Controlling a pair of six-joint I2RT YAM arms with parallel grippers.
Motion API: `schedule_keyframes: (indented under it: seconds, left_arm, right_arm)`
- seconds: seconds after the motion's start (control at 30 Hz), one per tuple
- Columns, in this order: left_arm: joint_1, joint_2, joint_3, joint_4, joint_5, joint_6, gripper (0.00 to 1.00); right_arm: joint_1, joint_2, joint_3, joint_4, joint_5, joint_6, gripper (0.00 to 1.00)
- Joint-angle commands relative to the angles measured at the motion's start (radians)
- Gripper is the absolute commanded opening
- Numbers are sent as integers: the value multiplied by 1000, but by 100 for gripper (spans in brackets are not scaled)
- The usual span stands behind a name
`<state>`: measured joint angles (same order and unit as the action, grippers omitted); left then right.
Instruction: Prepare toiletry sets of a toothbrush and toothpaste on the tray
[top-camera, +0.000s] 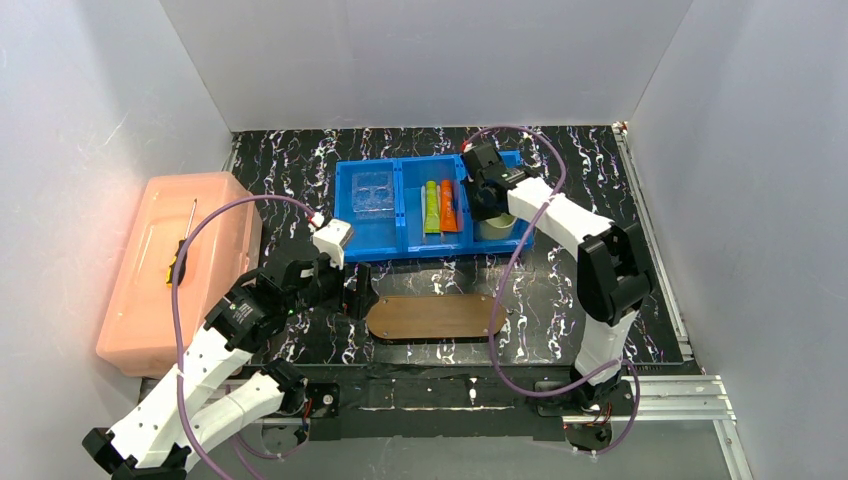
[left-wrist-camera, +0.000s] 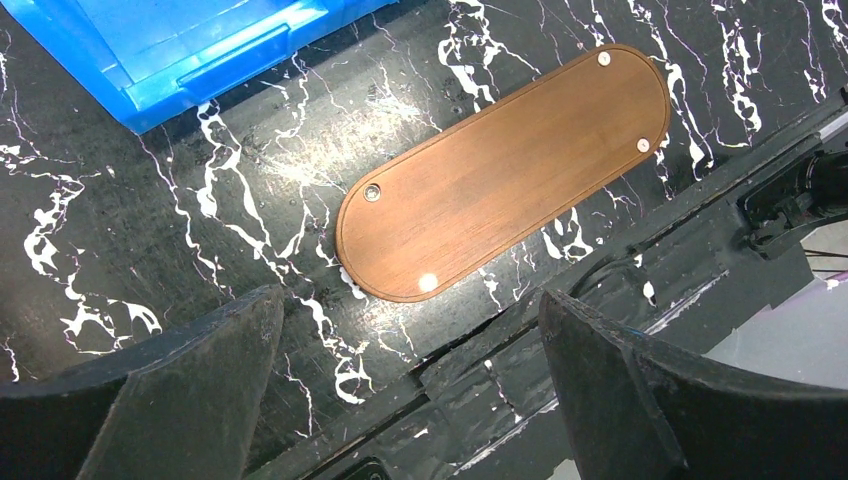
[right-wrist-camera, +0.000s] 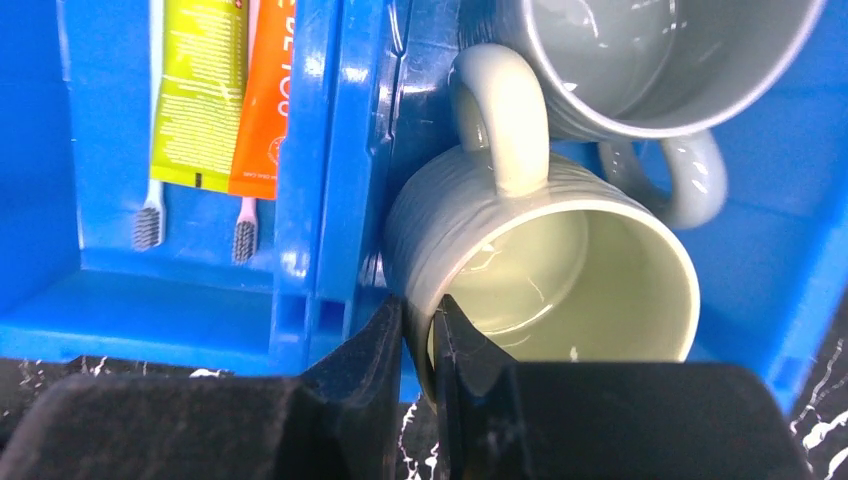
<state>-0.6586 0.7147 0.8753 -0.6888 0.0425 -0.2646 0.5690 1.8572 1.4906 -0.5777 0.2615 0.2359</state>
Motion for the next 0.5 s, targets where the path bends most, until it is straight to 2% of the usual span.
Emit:
schedule_keyframes:
  seconds: [0.0, 0.47]
  left_arm:
    - [-4, -12, -9, -6, -19, 13, 99]
    - [-4, -19, -7, -6, -29, 13, 99]
  right_arm:
    - [-6, -141, 68, 4, 65, -9, 1]
    - [5, -242, 98, -45, 91, -35, 1]
